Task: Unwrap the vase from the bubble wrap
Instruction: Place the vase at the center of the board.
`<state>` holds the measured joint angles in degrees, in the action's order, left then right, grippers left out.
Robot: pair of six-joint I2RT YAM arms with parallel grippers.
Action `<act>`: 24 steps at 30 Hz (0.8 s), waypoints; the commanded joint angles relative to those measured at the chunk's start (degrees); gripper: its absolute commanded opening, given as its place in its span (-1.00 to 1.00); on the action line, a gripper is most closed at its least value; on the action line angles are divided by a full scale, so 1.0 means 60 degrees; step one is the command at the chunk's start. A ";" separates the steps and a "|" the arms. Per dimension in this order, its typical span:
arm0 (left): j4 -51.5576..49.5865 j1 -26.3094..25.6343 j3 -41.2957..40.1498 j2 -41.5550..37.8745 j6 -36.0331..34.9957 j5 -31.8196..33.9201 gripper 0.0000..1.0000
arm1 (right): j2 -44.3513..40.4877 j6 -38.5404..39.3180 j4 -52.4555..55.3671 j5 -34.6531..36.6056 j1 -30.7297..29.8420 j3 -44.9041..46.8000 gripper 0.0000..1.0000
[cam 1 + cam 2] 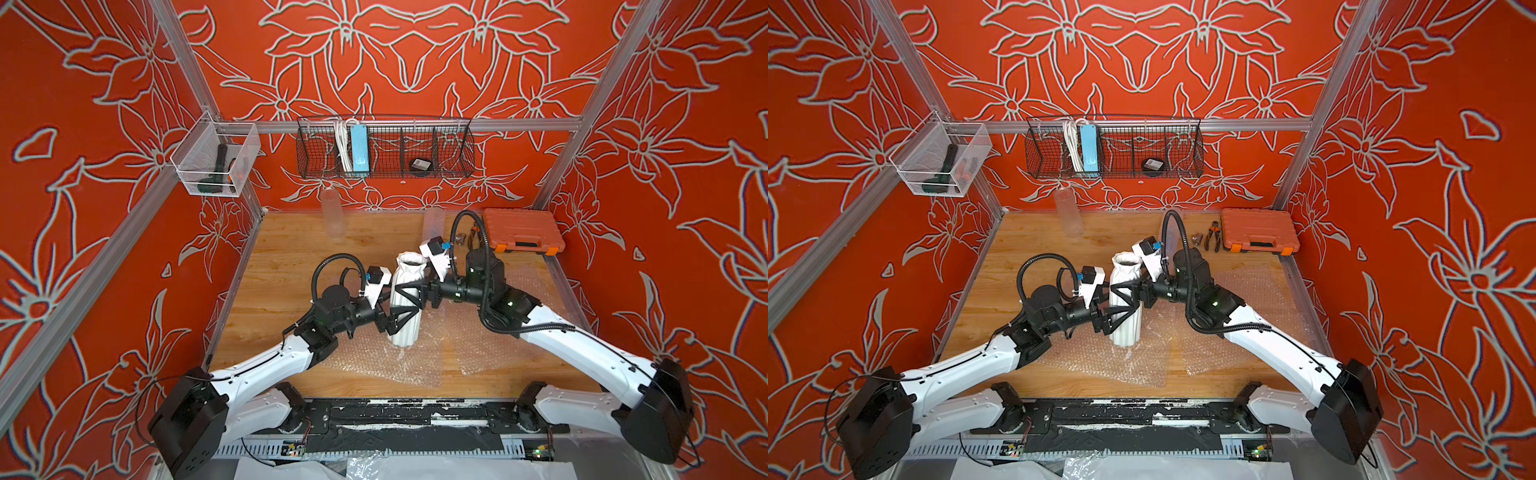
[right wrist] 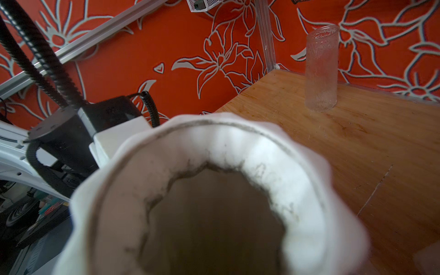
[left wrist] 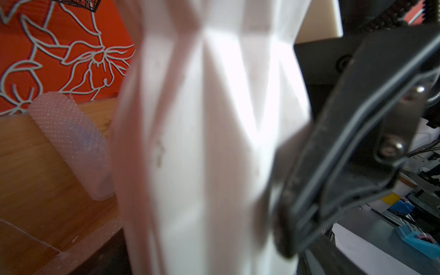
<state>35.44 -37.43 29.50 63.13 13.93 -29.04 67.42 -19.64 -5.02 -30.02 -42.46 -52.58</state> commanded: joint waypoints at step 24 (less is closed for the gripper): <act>-0.0350 -0.0046 0.1103 0.0956 0.0239 -0.0201 0.70 | -0.0466 0.0539 -0.0156 0.1004 -0.0371 -0.0158 0.20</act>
<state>30.17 -37.50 35.24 68.82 14.59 -28.75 66.78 -16.38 -1.63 -24.01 -44.16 -52.53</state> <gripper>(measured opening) 0.862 0.830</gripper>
